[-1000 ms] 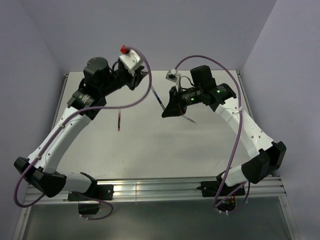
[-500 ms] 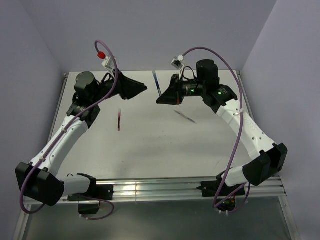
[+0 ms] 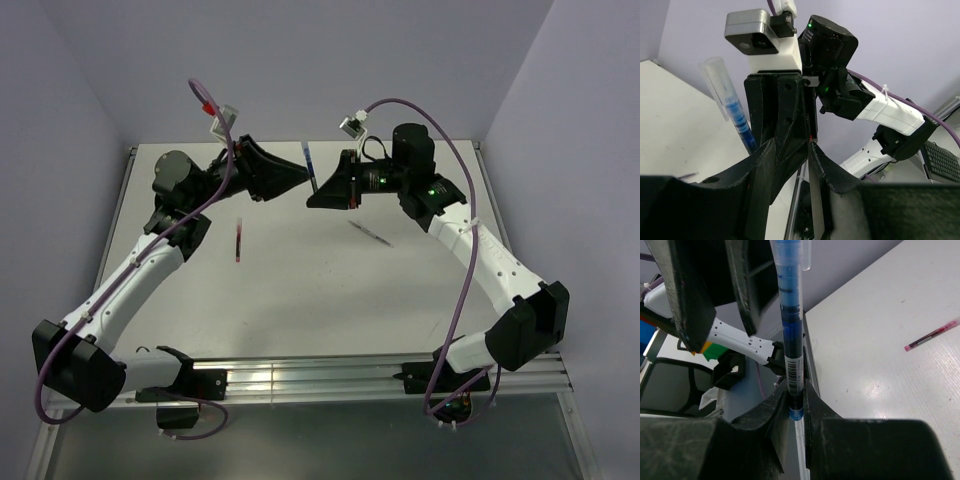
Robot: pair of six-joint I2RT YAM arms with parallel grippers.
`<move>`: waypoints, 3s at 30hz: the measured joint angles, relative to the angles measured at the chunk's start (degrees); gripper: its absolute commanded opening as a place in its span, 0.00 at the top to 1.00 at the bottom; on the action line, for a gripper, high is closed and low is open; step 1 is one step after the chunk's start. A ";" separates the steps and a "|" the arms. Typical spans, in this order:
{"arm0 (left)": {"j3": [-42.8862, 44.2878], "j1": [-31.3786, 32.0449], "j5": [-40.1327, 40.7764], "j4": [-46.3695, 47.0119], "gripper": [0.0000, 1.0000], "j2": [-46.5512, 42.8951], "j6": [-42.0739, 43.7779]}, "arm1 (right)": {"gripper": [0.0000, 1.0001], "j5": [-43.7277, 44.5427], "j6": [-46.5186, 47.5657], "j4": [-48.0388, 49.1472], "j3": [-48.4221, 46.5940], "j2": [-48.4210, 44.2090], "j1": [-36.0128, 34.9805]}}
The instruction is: Insert the pens into the pen caps
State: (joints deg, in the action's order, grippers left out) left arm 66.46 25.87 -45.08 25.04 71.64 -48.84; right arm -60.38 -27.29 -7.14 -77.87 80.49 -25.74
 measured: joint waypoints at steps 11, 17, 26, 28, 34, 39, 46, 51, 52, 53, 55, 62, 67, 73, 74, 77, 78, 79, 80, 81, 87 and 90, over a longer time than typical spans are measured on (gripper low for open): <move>1.33 1.01 3.06 -5.68 0.59 1.01 2.95 | 1.00 -0.11 -0.17 1.64 1.42 -0.39 -0.37; 1.40 1.01 4.57 -7.96 0.60 1.01 4.24 | 1.00 0.57 -0.09 1.60 2.14 -0.72 -0.39; 1.49 1.01 6.82 -12.31 0.59 1.09 6.84 | 1.00 0.90 0.44 1.53 2.16 -0.90 -0.94; 1.49 1.01 6.78 -12.11 0.59 1.09 6.80 | 1.00 0.92 0.59 1.53 2.19 -0.90 -1.05; 1.49 1.01 6.29 -9.84 0.63 1.09 5.92 | 1.00 0.87 1.01 1.49 2.47 -0.94 -1.66; 1.49 1.01 5.90 -8.52 0.78 1.11 5.62 | 1.00 0.83 1.25 1.46 2.47 -0.96 -2.40; 1.49 0.96 5.88 -8.83 1.00 1.27 5.16 | 0.95 1.05 1.99 1.46 2.73 -1.14 -2.58; 1.49 0.35 6.16 -13.84 1.00 0.76 7.98 | 0.30 2.19 3.54 -1.11 2.95 -1.22 -2.54; 1.49 -0.46 6.27 -16.02 1.00 0.50 9.33 | 0.28 2.45 4.26 -1.75 2.95 -1.40 -2.23; 1.49 -1.46 6.38 -18.23 1.00 0.26 10.95 | 0.19 2.91 4.87 -2.75 2.95 -1.64 -1.99; 1.51 -4.87 6.73 -24.11 1.00 -0.33 14.75 | 0.13 3.50 5.81 -4.48 2.97 -2.25 -0.90; 5.01 -19.10 8.46 -47.71 1.00 3.91 32.74 | 0.08 5.99 11.82 -11.10 3.06 -4.33 4.61; 6.34 -27.21 14.23 -58.75 0.99 14.08 43.95 | 0.07 7.39 15.39 -15.91 3.21 -4.44 6.84; 7.04 -31.30 19.58 -64.59 0.98 25.44 50.14 | 0.05 8.41 16.94 -18.12 4.15 -5.62 9.03; 7.65 -31.26 19.93 -64.87 0.98 26.99 50.31 | 0.04 8.41 16.98 -18.23 4.17 -5.75 9.16; 10.05 -31.04 20.94 -64.98 0.97 31.36 50.10 | 0.02 8.41 17.18 -18.27 4.20 -5.81 9.18; 10.97 -31.01 21.09 -64.87 0.97 32.76 49.96 | 0.01 8.41 17.31 -18.25 4.28 -5.81 9.18; 12.00 -30.91 21.22 -64.85 0.97 34.23 49.83 | 0.00 8.41 17.35 -18.29 4.35 -5.81 9.20; 12.94 -30.86 21.38 -64.74 0.97 35.58 49.46 | 0.00 8.44 17.38 -18.34 4.37 -5.81 9.27; 13.79 -30.84 21.49 -64.61 0.96 37.05 48.98 | 0.00 8.46 17.40 -18.34 4.39 -5.81 9.27; 14.38 -29.97 22.01 -63.65 0.93 41.11 46.25 | 0.00 8.46 17.57 -18.43 4.39 -5.81 9.29; 14.38 -28.50 22.01 -62.86 0.92 41.88 45.59 | 0.00 8.24 17.55 -18.51 4.39 -5.81 9.35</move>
State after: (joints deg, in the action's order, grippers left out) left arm 80.84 -2.63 -23.07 -37.82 113.51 -3.25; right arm -52.14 -9.74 -25.65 -73.47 74.67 -16.38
